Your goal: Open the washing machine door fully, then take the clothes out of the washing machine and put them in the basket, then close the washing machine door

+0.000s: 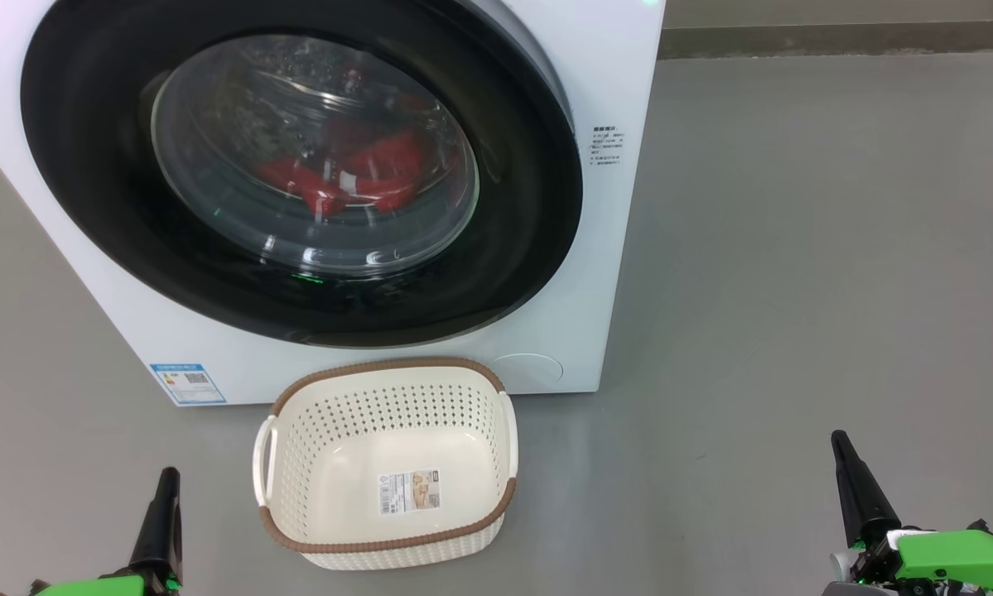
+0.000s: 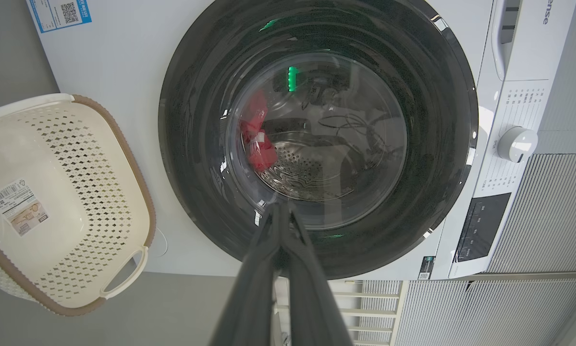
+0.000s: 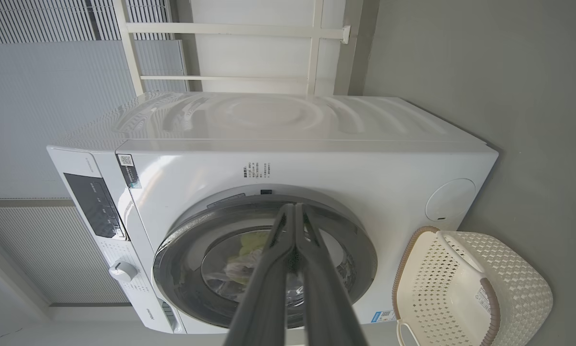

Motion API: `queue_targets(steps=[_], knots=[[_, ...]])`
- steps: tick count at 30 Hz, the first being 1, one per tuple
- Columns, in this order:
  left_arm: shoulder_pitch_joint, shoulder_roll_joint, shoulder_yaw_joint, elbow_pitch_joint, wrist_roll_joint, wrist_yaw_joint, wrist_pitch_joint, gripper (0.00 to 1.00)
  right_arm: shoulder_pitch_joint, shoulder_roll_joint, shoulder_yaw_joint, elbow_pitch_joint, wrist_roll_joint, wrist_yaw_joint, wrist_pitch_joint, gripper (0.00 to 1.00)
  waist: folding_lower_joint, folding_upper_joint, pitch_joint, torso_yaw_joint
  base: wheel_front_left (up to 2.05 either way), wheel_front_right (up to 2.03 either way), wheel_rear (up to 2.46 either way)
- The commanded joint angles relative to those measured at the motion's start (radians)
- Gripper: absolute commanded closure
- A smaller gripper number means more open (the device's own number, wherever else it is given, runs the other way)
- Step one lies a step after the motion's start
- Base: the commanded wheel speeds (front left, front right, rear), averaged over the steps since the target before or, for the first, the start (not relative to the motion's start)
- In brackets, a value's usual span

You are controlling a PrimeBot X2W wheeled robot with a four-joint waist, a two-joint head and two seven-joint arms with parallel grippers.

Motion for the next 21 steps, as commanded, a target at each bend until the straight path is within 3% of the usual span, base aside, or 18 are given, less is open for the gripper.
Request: queue_targets(steps=[1, 21], knots=[[-0.038, 0.015, 0.032, -0.026, 0.003, -0.003, 0.004, 1.00, -0.046, -0.004, 0.023, -0.030, 0.005, -0.001, 0.007, 1.00, 0.0000, -0.0001, 0.000, 0.000, 0.00, 0.00, 0.00], [-0.038, 0.015, 0.032, -0.026, 0.003, -0.003, 0.004, 1.00, -0.046, -0.004, 0.023, -0.030, 0.005, -0.001, 0.007, 1.00, 0.0000, -0.0001, 0.000, 0.000, 0.00, 0.00, 0.00]])
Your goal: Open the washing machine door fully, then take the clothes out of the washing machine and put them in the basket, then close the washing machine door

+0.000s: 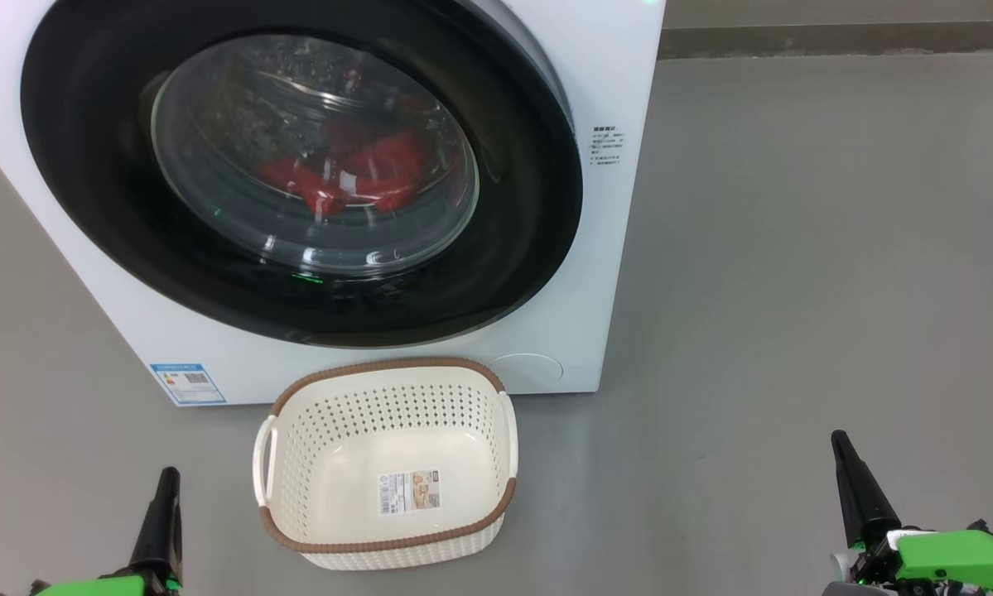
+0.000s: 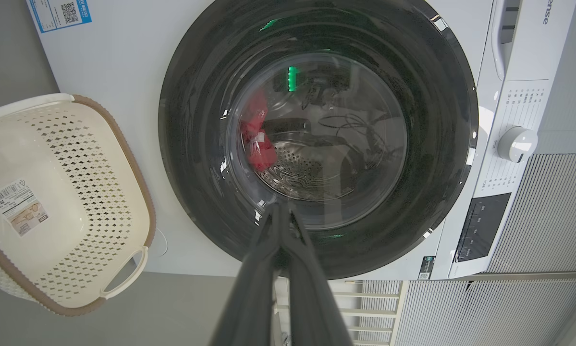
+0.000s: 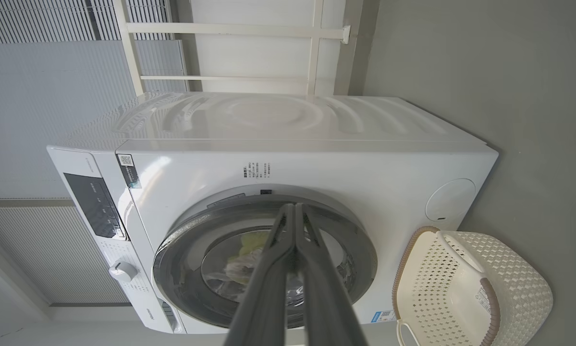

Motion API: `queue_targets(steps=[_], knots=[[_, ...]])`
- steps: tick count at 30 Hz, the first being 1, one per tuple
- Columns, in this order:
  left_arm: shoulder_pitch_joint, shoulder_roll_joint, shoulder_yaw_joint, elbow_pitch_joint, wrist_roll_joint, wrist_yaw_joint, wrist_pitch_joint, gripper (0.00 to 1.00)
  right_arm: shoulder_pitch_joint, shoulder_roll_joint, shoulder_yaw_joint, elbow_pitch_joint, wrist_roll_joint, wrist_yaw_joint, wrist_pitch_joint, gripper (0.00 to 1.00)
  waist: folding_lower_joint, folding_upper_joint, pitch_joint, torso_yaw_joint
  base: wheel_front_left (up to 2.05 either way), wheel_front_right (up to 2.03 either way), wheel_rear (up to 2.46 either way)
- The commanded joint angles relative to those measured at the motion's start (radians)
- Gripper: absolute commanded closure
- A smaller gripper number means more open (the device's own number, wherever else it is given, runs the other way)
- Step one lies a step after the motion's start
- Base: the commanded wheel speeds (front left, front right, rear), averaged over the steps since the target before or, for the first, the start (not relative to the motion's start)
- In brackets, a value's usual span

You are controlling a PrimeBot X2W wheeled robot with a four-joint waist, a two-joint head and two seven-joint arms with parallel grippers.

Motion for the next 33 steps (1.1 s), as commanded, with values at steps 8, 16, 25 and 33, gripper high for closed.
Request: queue_targets(steps=[8, 16, 25, 33], knots=[[0.027, -0.013, -0.011, 0.026, 0.007, 0.001, -0.010, 0.00, 0.021, 0.007, 0.008, 0.034, -0.001, 0.000, -0.011, 0.00, 0.0005, 0.0000, 0.000, 0.001, 0.00, 0.00, 0.00], [0.033, -0.005, -0.024, 0.007, 0.032, 0.000, -0.032, 0.00, 0.024, 0.001, 0.026, 0.026, -0.026, 0.000, -0.032, 0.00, 0.0002, 0.0000, -0.001, 0.003, 0.00, 0.00, 0.00], [0.035, 0.003, -0.034, -0.014, 0.124, 0.000, -0.059, 0.00, 0.019, -0.019, 0.051, 0.016, -0.101, 0.000, -0.059, 0.00, 0.0000, 0.0000, 0.000, 0.004, 0.00, 0.00, 0.00], [0.040, 0.006, -0.040, -0.029, 0.241, 0.000, -0.082, 0.00, 0.014, -0.039, 0.077, 0.008, -0.209, 0.000, -0.082, 0.00, 0.0000, 0.0000, 0.001, 0.005, 0.00, 0.00, 0.00]])
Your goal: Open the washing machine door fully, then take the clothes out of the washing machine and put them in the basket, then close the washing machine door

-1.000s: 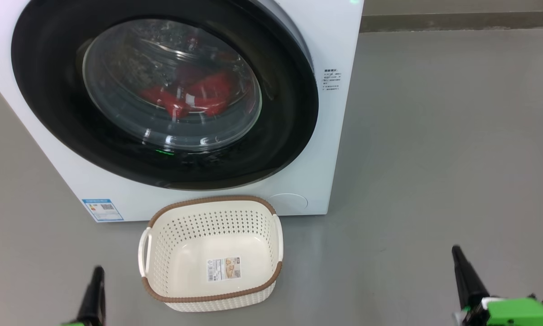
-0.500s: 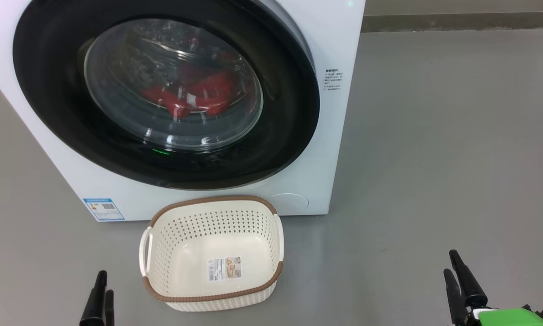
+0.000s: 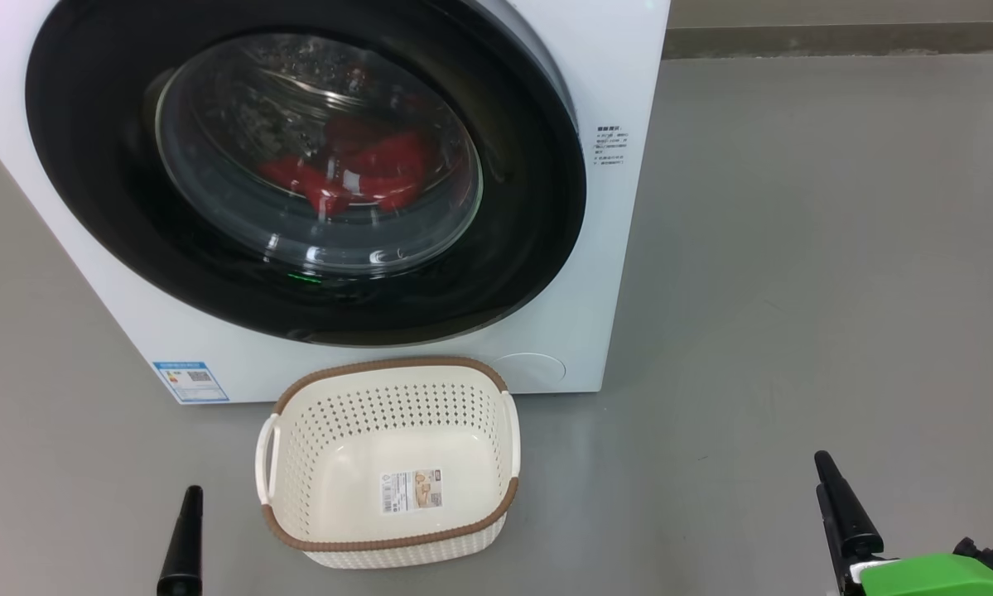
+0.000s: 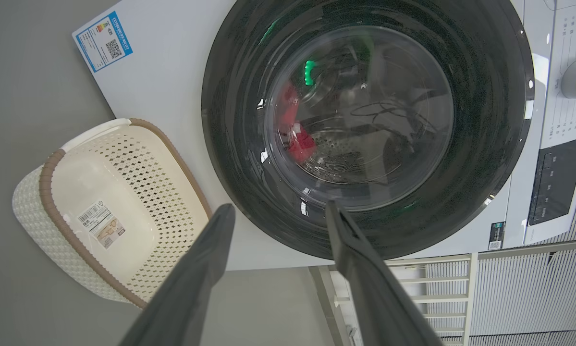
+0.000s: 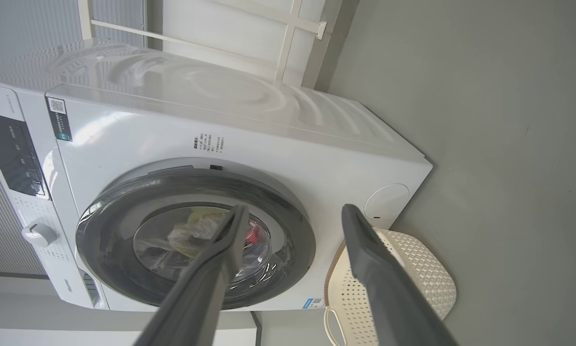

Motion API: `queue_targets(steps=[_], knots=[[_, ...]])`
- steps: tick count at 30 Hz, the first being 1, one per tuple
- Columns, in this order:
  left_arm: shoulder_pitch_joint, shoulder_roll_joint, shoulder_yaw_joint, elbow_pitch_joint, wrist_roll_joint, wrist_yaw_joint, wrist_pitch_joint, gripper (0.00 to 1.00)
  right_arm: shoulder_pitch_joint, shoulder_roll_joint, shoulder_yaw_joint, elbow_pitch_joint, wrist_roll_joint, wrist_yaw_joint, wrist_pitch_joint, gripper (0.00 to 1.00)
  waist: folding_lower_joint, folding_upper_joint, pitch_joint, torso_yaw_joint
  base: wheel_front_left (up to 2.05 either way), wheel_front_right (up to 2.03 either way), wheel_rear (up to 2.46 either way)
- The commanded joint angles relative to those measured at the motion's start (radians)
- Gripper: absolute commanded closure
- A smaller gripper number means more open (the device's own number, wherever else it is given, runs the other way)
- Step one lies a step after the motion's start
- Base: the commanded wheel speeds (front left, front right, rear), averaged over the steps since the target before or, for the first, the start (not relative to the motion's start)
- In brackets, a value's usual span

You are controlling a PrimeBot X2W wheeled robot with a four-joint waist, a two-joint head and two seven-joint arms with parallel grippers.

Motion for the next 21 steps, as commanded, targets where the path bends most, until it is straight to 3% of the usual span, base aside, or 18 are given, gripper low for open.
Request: queue_targets(steps=[1, 21], knots=[[-0.018, 0.021, 0.006, -0.034, 0.038, -0.001, -0.011, 0.00, -0.028, -0.017, 0.015, -0.031, -0.034, 0.000, -0.011, 0.00, -0.0001, 0.0000, 0.000, 0.000, 0.00, 0.00, 0.00], [-0.005, 0.023, -0.018, -0.072, 0.341, -0.002, -0.067, 0.00, -0.032, -0.048, 0.068, -0.049, -0.282, 0.000, -0.067, 0.00, -0.0001, 0.0000, 0.000, 0.005, 0.00, 0.00, 0.00]])
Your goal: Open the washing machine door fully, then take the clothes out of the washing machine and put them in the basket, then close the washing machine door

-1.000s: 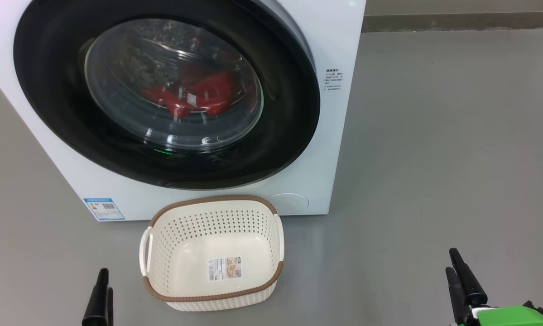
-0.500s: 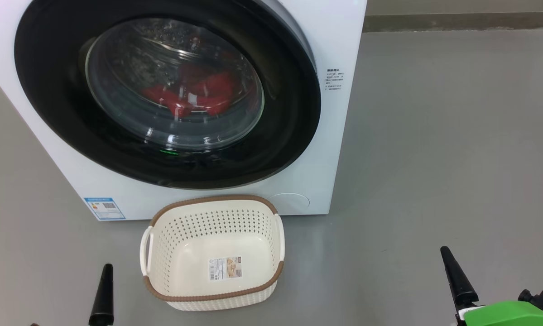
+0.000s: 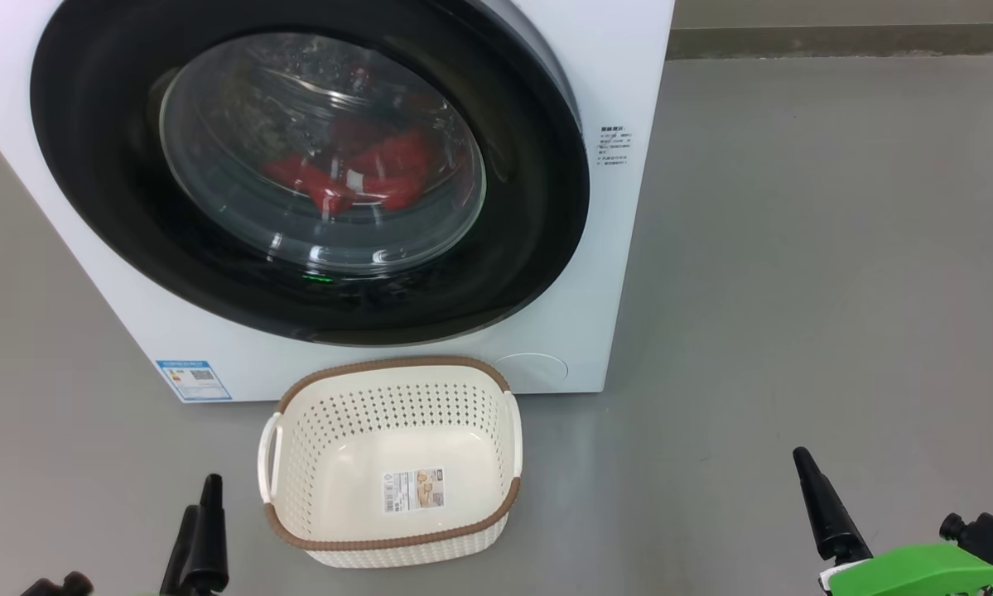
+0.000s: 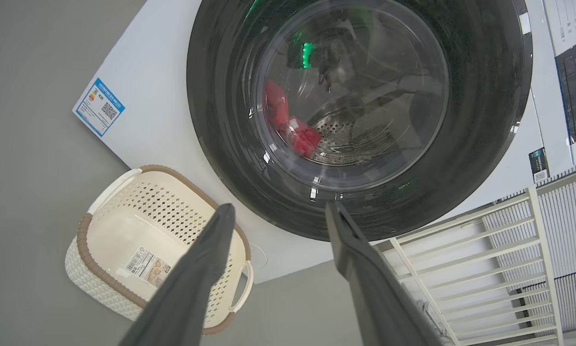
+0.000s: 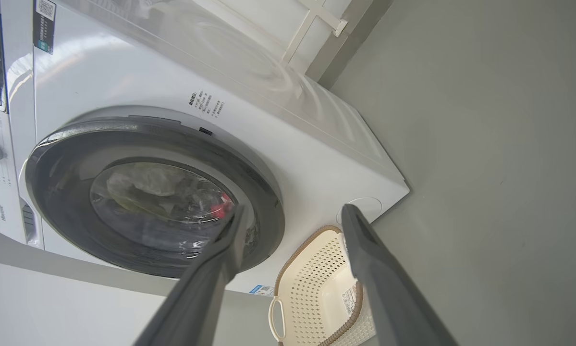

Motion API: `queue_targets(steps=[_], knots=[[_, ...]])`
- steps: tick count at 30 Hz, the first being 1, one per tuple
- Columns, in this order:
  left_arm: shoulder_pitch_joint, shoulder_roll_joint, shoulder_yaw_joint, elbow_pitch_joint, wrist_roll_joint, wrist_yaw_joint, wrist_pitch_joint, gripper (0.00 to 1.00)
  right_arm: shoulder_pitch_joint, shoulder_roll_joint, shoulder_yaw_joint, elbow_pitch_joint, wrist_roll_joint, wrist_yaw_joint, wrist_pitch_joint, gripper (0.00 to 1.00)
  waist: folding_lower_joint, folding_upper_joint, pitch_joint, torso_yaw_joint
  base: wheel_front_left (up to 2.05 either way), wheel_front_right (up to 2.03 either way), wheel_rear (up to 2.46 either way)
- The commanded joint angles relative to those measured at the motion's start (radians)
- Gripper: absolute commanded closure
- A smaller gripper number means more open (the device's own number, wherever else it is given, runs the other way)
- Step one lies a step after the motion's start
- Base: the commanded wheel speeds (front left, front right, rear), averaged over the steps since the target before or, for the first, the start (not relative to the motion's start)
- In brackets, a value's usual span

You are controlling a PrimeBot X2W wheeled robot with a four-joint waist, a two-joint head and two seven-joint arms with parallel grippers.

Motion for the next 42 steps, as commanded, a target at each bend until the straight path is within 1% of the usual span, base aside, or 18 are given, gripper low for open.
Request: queue_targets(steps=[1, 26, 42], knots=[[-0.012, 0.019, 0.011, -0.033, 0.031, -0.002, -0.010, 0.00, -0.031, -0.018, 0.012, -0.032, -0.029, 0.000, -0.010, 0.00, -0.0001, -0.0001, 0.000, 0.000, 0.00, 0.00, 0.00], [0.010, 0.026, -0.023, -0.090, 0.377, -0.003, -0.087, 0.00, -0.028, -0.062, 0.073, -0.059, -0.318, -0.001, -0.085, 0.00, -0.0001, -0.0001, -0.003, 0.005, 0.00, 0.00, 0.00], [0.021, 0.030, -0.038, -0.119, 0.575, -0.003, -0.134, 0.00, -0.018, -0.080, 0.084, -0.088, -0.493, -0.001, -0.132, 0.00, -0.0001, -0.0001, -0.004, 0.004, 0.00, 0.00, 0.00]])
